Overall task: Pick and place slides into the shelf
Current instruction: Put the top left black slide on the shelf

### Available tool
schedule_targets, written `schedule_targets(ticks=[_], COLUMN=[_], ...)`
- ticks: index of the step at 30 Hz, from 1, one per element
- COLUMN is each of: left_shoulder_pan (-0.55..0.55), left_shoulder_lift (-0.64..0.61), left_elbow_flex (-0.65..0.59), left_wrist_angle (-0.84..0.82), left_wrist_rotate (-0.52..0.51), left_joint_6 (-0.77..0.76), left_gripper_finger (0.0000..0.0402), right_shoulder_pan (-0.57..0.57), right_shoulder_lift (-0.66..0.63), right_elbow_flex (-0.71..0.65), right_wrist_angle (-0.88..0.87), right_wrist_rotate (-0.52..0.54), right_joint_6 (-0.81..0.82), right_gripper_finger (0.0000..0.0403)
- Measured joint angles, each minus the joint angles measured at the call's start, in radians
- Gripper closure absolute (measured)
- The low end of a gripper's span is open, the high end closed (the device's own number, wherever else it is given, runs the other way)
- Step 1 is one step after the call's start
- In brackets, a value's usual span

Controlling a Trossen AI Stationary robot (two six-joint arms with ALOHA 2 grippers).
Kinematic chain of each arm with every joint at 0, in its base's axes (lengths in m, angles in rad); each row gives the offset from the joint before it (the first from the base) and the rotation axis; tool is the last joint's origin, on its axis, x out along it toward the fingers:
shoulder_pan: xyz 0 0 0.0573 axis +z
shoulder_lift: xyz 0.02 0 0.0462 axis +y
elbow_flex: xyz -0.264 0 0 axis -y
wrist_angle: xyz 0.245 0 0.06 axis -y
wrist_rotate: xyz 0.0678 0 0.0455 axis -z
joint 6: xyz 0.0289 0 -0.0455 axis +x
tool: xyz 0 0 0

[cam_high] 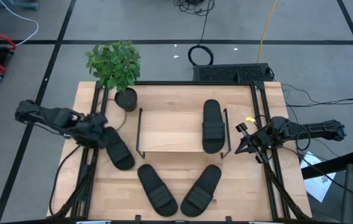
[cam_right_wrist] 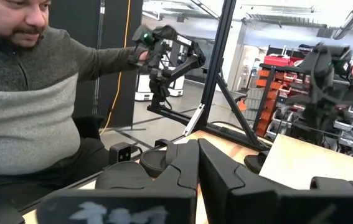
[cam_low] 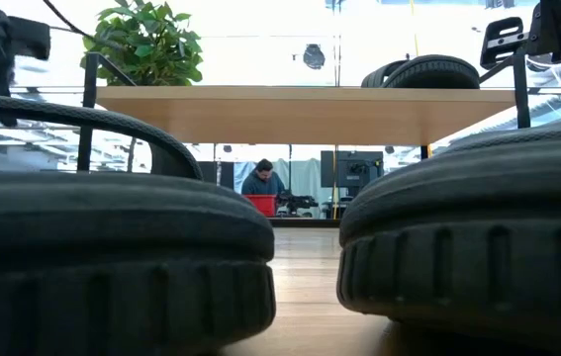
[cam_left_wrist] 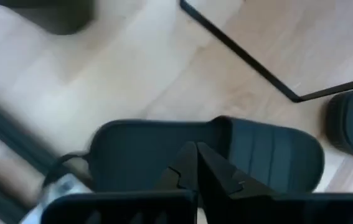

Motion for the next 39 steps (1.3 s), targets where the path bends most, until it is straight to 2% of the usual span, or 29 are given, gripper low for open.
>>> schedule_targets(ticks=[4, 8, 11, 19, 23, 25, 27, 32, 34, 37, 39], left_shoulder_pan=[0.0, 0.0, 0.0, 0.0, 0.0, 0.0, 0.0, 0.001, 0.0, 0.0, 0.001], left_shoulder_lift=[-0.085, -0.163, -0.173, -0.117, -0.028, 0.023, 0.043, 0.048, 0.048, 0.044, 0.018], left_elbow_flex=[0.035, -0.007, -0.004, -0.003, -0.003, -0.005, -0.026, -0.104, -0.147, -0.201, -0.235], left_wrist_angle=[-0.046, 0.029, 0.037, 0.042, 0.047, 0.072, 0.211, 0.778, 0.938, 0.978, 0.873], left_wrist_rotate=[0.008, 0.182, 0.189, 0.192, 0.176, 0.21, 0.309, 0.462, 0.536, 0.596, 0.661], left_joint_6=[-0.045, -0.073, -0.101, -0.111, -0.133, -0.109, -0.017, 0.185, 0.216, 0.183, 0.155], left_gripper_finger=[0.04, 0.0401, 0.0401, 0.0401, 0.0401, 0.0401, 0.0401, 0.0401, 0.0401, 0.0401, 0.0401], right_shoulder_pan=[0.0, 0.0, 0.0, 0.0, 0.0, 0.0, 0.0, 0.0, 0.0, 0.0, 0.0], right_shoulder_lift=[0.0, 0.0, 0.002, 0.021, 0.036, 0.042, 0.049, 0.052, 0.052, 0.052, 0.052], right_elbow_flex=[0.0, 0.0, 0.0, 0.0, 0.0, 0.0, 0.0, 0.0, 0.0, 0.0, 0.0], right_wrist_angle=[0.003, 0.006, 0.014, 0.043, 0.052, 0.052, 0.056, 0.059, 0.059, 0.059, 0.059], right_wrist_rotate=[0.0, 0.001, 0.003, 0.004, 0.004, 0.004, 0.004, 0.004, 0.003, 0.002, 0.001], right_joint_6=[-0.001, -0.002, -0.002, -0.002, -0.001, -0.002, -0.002, -0.001, -0.001, 0.009, 0.026], right_gripper_finger=[0.0403, 0.0403, 0.0403, 0.0403, 0.0403, 0.0403, 0.0403, 0.0403, 0.0403, 0.0403, 0.0403])
